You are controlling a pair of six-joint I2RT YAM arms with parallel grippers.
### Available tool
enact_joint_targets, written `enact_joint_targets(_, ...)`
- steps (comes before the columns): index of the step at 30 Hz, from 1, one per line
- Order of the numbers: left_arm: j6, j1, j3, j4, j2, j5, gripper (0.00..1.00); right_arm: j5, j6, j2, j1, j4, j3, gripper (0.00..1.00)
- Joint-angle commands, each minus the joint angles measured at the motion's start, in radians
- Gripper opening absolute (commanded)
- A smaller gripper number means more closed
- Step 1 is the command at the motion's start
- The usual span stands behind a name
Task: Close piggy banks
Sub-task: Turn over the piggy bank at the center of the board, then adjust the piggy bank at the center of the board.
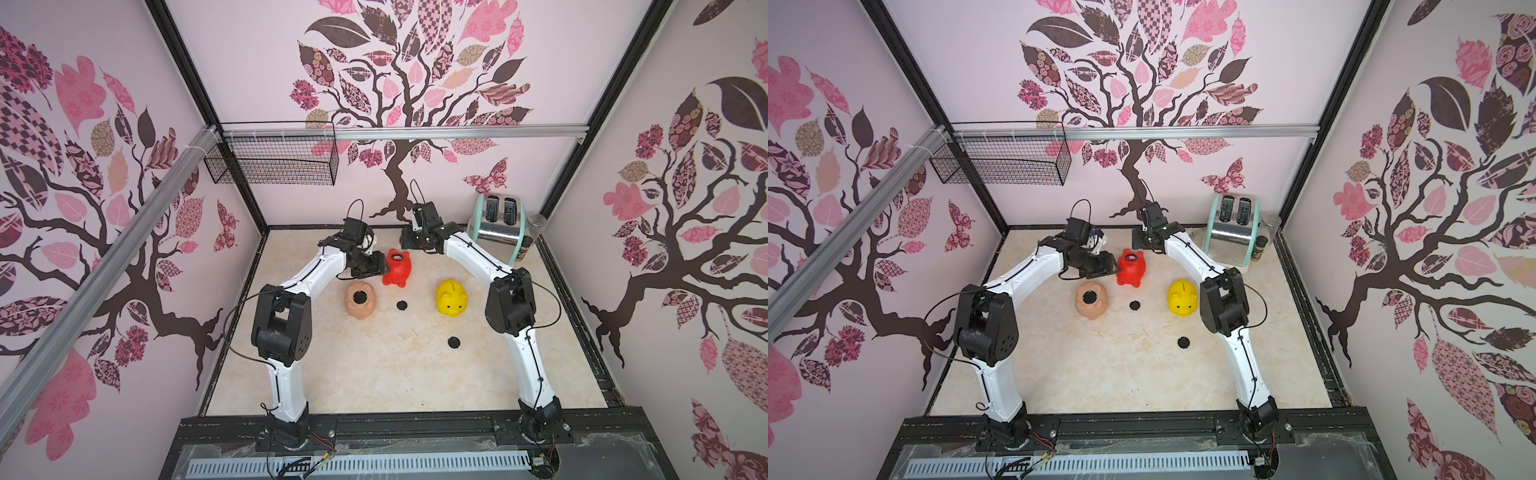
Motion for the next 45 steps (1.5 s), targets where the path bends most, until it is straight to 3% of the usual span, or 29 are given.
enact_joint_targets(1,0.039,-0.016,0.037,-0.018,0.041,-0.012,0.61,0.023,-0.005,0.024,0.002,-0.048,0.055,0.61)
enact_joint_targets(30,0.098,-0.052,0.163,-0.111,0.200,-0.045,0.68,0.046,-0.008,0.065,0.002,-0.097,0.039,0.57)
enact_joint_targets(45,0.091,-0.049,0.181,-0.129,0.209,-0.103,0.68,0.079,-0.010,-0.041,0.002,-0.074,-0.117,0.59)
